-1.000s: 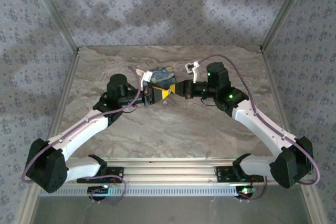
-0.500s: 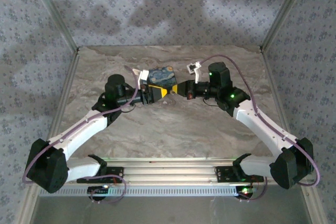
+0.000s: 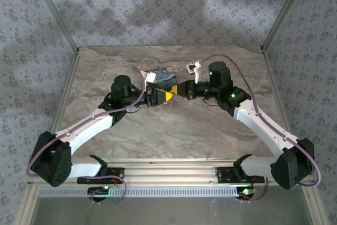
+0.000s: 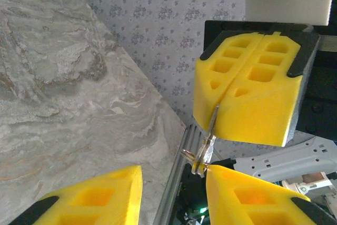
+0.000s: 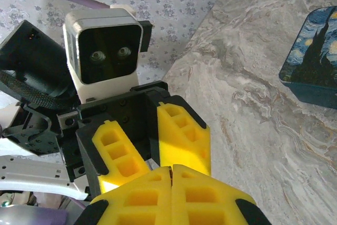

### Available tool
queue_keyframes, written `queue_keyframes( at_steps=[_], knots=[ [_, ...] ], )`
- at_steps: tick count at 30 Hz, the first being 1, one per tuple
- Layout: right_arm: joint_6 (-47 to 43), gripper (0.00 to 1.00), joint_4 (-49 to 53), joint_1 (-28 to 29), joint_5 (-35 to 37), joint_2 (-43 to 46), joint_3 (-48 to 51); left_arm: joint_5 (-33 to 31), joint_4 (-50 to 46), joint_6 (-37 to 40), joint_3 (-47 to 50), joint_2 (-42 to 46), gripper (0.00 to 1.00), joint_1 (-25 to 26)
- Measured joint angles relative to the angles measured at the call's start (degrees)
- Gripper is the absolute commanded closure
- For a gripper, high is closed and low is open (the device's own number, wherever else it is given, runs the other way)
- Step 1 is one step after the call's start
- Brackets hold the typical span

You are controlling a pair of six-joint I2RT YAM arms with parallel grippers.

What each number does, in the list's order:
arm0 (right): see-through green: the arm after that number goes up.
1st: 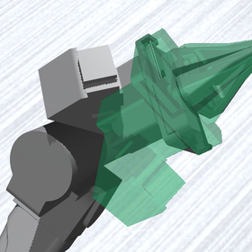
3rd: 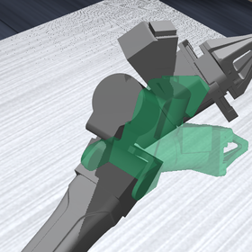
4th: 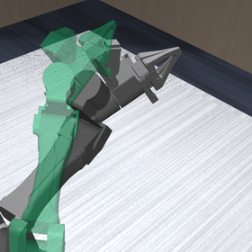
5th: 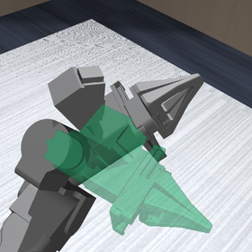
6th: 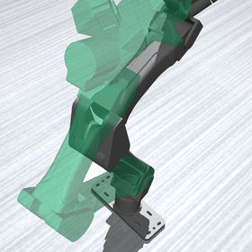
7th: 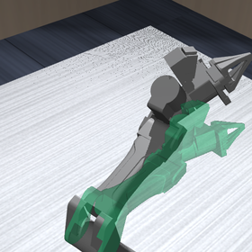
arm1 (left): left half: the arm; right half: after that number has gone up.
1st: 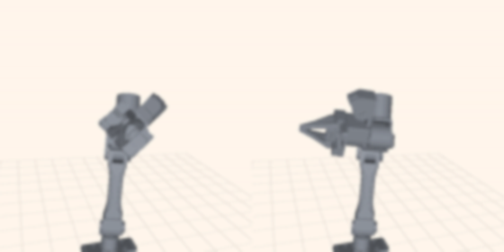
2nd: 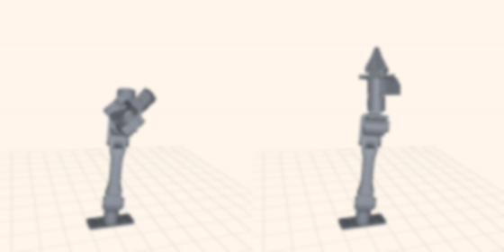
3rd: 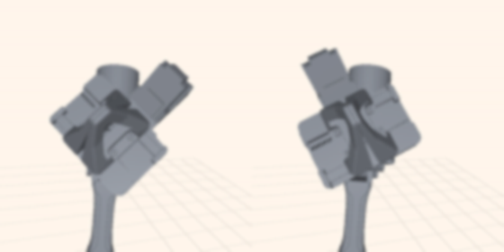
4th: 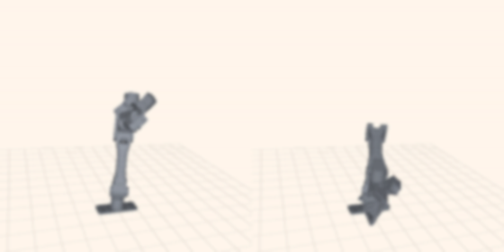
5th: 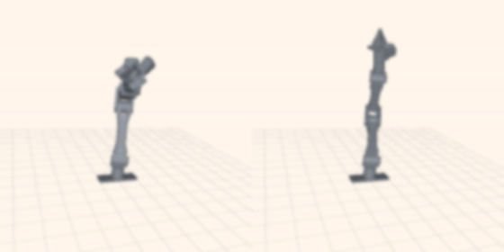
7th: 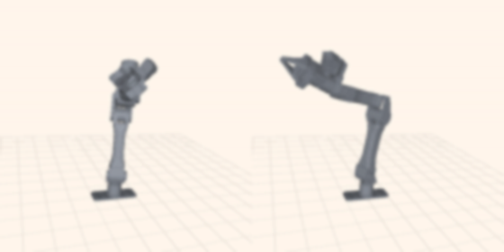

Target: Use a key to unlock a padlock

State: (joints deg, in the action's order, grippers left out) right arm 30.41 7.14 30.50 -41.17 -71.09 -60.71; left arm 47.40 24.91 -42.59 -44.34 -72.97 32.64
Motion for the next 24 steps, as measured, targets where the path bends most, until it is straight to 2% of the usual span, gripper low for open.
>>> queue_keyframes(
  at_steps=[2,6,9,13,14,18,19,21,24],
  knots=[
    [0.0,1.00,0.0,0.0,-0.2,0.0,0.0,0.2,0.8,-0.2,0.0,0.0,0.67,0.0],
    [0.0,1.00,0.0,0.1,-0.2,-0.2,0.0,1.1,1.9,-0.5,0.0,0.0,0.89,0.0],
    [0.0,1.00,-0.1,0.1,-0.2,-0.3,0.0,1.7,2.2,-0.6,0.0,0.0,1.00,0.0],
    [0.0,1.00,-0.4,0.1,-0.2,-0.3,0.0,2.1,2.2,-1.0,0.0,0.1,1.00,0.0],
    [0.0,0.97,-0.4,0.1,-0.2,-0.3,0.0,2.1,2.2,-1.0,0.0,0.1,1.00,0.0],
    [0.1,0.70,-0.5,0.2,0.0,-0.3,0.0,1.6,2.1,-0.8,0.0,0.6,1.00,0.0],
    [0.3,0.67,-0.5,0.2,0.2,-0.3,0.0,1.4,2.1,-0.7,0.0,0.9,1.00,0.0],
    [1.1,0.62,-0.5,0.0,0.6,-0.1,-0.1,1.0,2.1,-0.5,0.0,1.5,1.00,-0.1],
    [2.4,0.60,-0.9,-1.0,1.0,0.6,0.0,0.7,2.1,-0.4,0.0,2.1,1.00,-0.4]
  ],
)
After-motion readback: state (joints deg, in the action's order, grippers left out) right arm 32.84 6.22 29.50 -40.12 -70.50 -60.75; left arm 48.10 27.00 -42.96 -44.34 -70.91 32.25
